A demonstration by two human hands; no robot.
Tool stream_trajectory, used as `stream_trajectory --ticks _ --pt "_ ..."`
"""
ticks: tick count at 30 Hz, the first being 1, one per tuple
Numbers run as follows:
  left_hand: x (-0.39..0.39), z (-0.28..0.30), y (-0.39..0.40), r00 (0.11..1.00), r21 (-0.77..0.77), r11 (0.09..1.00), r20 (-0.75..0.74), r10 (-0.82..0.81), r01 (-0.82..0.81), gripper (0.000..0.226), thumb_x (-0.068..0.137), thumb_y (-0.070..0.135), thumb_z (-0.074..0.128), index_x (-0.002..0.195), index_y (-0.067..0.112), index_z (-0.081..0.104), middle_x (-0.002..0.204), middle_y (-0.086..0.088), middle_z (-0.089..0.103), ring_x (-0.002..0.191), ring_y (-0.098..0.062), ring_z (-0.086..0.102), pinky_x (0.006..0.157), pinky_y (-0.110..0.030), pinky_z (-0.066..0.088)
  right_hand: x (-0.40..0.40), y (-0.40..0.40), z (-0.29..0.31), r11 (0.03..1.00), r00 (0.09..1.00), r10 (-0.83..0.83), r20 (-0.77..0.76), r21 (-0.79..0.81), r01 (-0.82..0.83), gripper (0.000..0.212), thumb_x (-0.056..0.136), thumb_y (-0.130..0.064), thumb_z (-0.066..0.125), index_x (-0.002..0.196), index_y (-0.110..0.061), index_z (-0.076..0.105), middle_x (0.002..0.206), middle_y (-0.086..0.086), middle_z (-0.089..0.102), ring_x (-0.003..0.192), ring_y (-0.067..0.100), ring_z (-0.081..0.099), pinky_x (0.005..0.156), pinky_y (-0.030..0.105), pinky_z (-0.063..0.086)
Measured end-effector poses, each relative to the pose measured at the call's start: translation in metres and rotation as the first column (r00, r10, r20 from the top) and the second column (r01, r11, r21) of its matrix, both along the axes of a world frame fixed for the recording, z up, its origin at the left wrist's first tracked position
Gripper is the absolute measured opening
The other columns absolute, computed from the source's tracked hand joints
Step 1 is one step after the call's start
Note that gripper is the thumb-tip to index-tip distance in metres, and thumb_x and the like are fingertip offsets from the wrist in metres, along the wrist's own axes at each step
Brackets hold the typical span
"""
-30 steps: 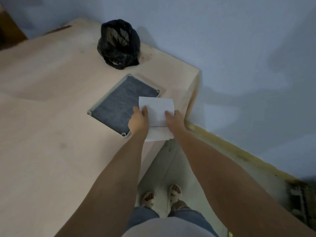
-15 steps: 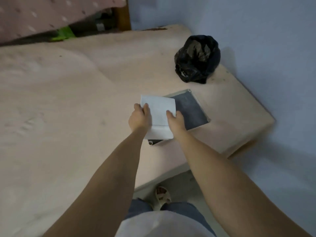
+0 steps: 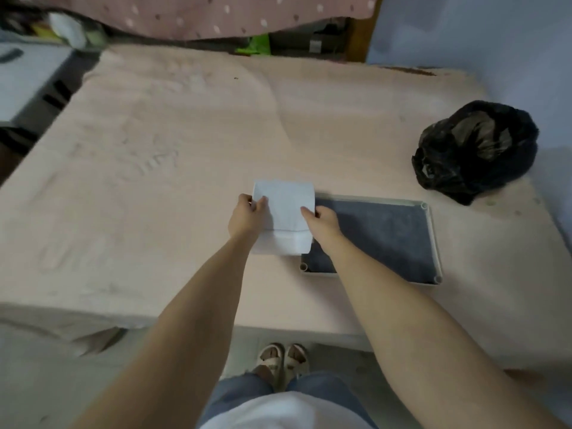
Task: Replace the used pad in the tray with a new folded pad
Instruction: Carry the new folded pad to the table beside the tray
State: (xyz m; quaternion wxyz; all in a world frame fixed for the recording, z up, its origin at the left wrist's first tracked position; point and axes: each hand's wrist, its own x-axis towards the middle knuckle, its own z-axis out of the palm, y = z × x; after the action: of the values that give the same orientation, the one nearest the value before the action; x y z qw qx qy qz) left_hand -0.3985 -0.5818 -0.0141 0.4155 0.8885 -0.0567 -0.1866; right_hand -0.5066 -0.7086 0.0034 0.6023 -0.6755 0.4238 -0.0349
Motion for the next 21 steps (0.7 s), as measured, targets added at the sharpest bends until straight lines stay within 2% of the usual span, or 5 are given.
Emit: stream_trajectory --ticks 3,9,12,18,21 --pt "0.016 -0.004 0.018 0.996 -0.053 0.997 -0.075 -0.052 0.048 0.046 0.085 0.039 0.062 0.119 0.013 0.047 0.106 0.0 0.061 0.101 -0.024 0.061 0.089 -0.038 0.048 0.017 0.014 -0.006 0.999 0.999 0.044 0.011 -0.012 -0.044 0.025 0.092 -0.021 0.057 0.112 -0.006 0.059 0.105 0.007 0.065 0.089 0.018 0.06 0.066 0.025 0.047" --pt "0.03 -0.012 0.027 0.989 -0.027 0.995 -0.108 -0.097 0.095 0.06 0.078 0.025 0.071 0.13 0.015 0.043 0.119 -0.004 0.061 0.108 -0.026 0.059 0.093 -0.039 0.047 0.03 0.034 -0.016 0.963 0.98 0.123 -0.159 -0.221 -0.156 0.048 0.088 -0.021 0.061 0.131 -0.009 0.045 0.124 0.008 0.061 0.112 0.027 0.058 0.093 0.04 0.049" --pt "0.033 -0.017 0.028 0.989 0.016 0.995 -0.108 -0.097 0.1 0.061 0.078 0.026 0.07 0.131 0.016 0.041 0.122 -0.004 0.06 0.11 -0.026 0.058 0.094 -0.04 0.046 0.034 0.038 -0.019 0.936 0.967 0.12 -0.224 -0.299 -0.186 0.052 0.089 -0.022 0.061 0.133 -0.008 0.04 0.129 0.011 0.057 0.116 0.031 0.055 0.094 0.041 0.047" --pt "0.036 -0.024 0.028 0.981 0.088 0.983 -0.119 -0.151 0.162 0.067 0.077 0.026 0.072 0.134 0.017 0.038 0.126 -0.003 0.056 0.113 -0.025 0.055 0.091 -0.035 0.045 0.041 0.04 -0.023 0.9 0.969 0.16 -0.191 -0.375 -0.222 0.077 0.085 -0.005 0.061 0.149 -0.015 0.019 0.147 0.015 0.034 0.125 0.03 0.046 0.1 0.036 0.042" --pt "0.032 -0.029 0.025 0.986 0.173 0.971 -0.053 -0.161 0.168 0.065 0.076 0.026 0.073 0.131 0.014 0.041 0.126 -0.008 0.05 0.113 -0.029 0.053 0.088 -0.037 0.043 0.04 0.041 -0.029 0.867 0.942 0.194 -0.273 -0.402 -0.295 0.07 0.086 -0.011 0.063 0.145 -0.005 0.025 0.145 0.016 0.031 0.124 0.031 0.045 0.099 0.036 0.042"
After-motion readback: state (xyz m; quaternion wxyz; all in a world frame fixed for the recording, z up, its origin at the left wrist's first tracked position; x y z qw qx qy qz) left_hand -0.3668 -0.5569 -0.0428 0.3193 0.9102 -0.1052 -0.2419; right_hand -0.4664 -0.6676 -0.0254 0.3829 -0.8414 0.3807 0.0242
